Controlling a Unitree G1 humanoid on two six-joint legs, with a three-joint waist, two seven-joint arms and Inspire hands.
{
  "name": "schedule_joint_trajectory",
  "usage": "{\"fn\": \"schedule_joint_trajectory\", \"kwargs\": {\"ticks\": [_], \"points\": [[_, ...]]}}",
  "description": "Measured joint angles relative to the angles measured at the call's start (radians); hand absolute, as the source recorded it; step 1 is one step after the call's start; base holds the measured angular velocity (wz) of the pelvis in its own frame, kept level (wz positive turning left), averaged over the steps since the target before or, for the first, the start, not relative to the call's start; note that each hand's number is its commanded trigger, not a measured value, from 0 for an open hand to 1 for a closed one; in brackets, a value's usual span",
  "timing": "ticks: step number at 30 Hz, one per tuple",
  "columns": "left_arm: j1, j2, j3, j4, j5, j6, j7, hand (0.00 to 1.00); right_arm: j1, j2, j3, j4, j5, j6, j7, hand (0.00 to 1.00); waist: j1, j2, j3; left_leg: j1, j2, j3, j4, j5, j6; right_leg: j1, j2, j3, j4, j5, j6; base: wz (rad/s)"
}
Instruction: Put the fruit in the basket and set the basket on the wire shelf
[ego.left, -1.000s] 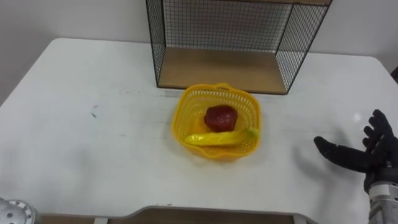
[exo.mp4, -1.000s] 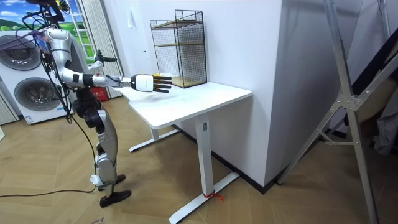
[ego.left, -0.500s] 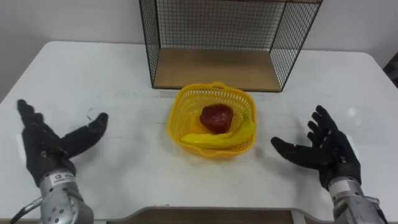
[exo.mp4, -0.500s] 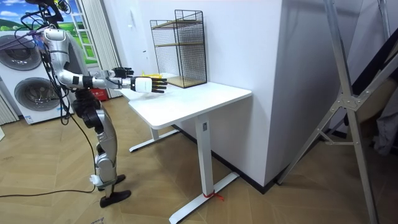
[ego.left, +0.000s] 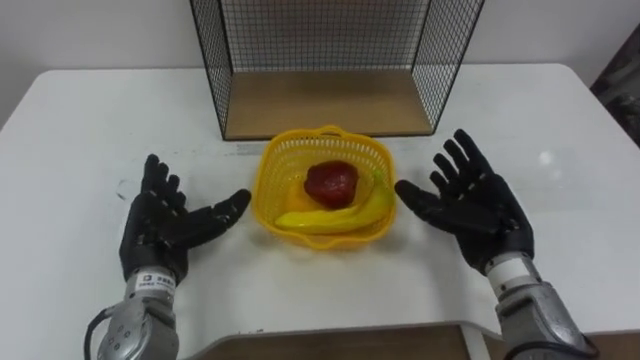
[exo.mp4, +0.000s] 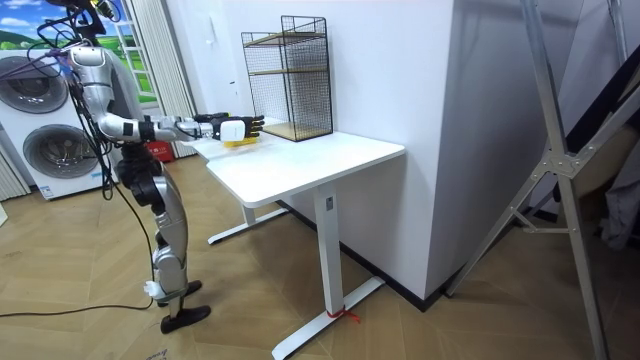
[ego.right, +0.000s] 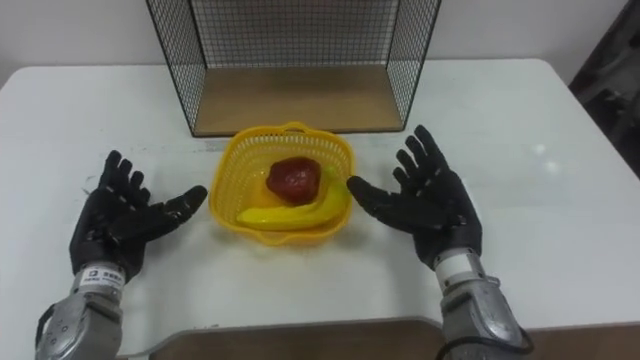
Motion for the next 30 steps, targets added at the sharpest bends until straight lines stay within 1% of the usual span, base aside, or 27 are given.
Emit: {"fn": "schedule_joint_trajectory", "kwargs": {"ticks": [3, 9, 11, 14, 17, 20, 22, 25, 30], "points": [[0.000, 0.001, -0.012, 0.000, -0.009, 0.001, -0.009, 0.00, -0.006, 0.019, 0.008, 0.000, 0.022, 0.000, 0.012, 0.00, 0.000, 0.000, -0.0004, 0.000, 0.000, 0.000, -0.002, 0.000, 0.000, 0.000, 0.000, 0.000, -0.001, 0.000, 0.000, 0.00], [0.000, 0.001, -0.023, 0.000, -0.024, 0.003, -0.019, 0.00, -0.006, 0.023, 0.036, 0.007, 0.078, 0.000, 0.019, 0.00, -0.001, -0.001, -0.0008, 0.003, 0.000, 0.002, -0.002, 0.000, 0.000, 0.005, 0.000, -0.004, -0.002, 0.000, 0.000, 0.00], [0.000, 0.000, -0.026, 0.000, -0.024, 0.003, -0.020, 0.00, -0.006, 0.023, 0.037, 0.009, 0.079, 0.000, 0.019, 0.00, 0.000, -0.001, -0.0008, 0.003, 0.000, 0.003, -0.002, 0.000, 0.000, 0.005, 0.000, -0.003, -0.002, 0.000, 0.000, 0.00], [0.001, 0.001, -0.034, 0.002, -0.024, 0.004, -0.027, 0.00, -0.006, 0.033, 0.040, 0.028, 0.076, 0.000, 0.022, 0.00, 0.000, -0.003, -0.0008, 0.004, 0.001, 0.008, -0.002, 0.000, 0.000, 0.004, 0.001, 0.000, -0.001, 0.000, 0.000, -0.03], [0.001, 0.002, -0.046, 0.005, -0.025, 0.004, -0.035, 0.00, -0.006, 0.034, 0.058, 0.072, 0.074, 0.003, 0.029, 0.00, 0.000, -0.002, -0.0009, 0.003, 0.001, 0.010, -0.002, 0.000, 0.000, 0.003, 0.001, 0.002, -0.001, 0.001, 0.000, 0.00], [0.000, 0.004, -0.050, 0.014, -0.023, 0.003, -0.050, 0.00, -0.006, 0.034, 0.069, 0.081, 0.072, 0.009, 0.036, 0.00, 0.002, 0.002, -0.0025, 0.002, 0.001, 0.011, -0.002, 0.000, 0.000, 0.001, 0.001, 0.003, 0.000, 0.001, 0.000, 0.00], [0.000, 0.009, -0.052, 0.031, -0.023, 0.002, -0.061, 0.00, -0.006, 0.034, 0.078, 0.081, 0.072, 0.012, 0.040, 0.00, 0.003, 0.010, -0.0079, 0.004, 0.001, 0.013, -0.002, 0.000, 0.000, 0.002, 0.000, 0.003, 0.000, 0.001, 0.000, 0.00], [0.000, 0.014, -0.052, 0.042, -0.023, 0.002, -0.065, 0.00, -0.006, 0.034, 0.088, 0.081, 0.072, 0.015, 0.040, 0.00, 0.003, 0.016, -0.0082, 0.012, 0.001, 0.015, -0.003, 0.000, 0.000, 0.008, 0.001, 0.002, 0.000, 0.001, 0.000, 0.00], [-0.001, 0.014, -0.052, 0.049, -0.023, 0.002, -0.067, 0.00, -0.006, 0.034, 0.094, 0.081, 0.069, 0.017, 0.040, 0.00, 0.002, 0.016, -0.0079, 0.015, 0.001, 0.018, -0.004, 0.000, 0.000, 0.010, 0.000, 0.002, 0.001, 0.001, 0.001, 0.00]]}}
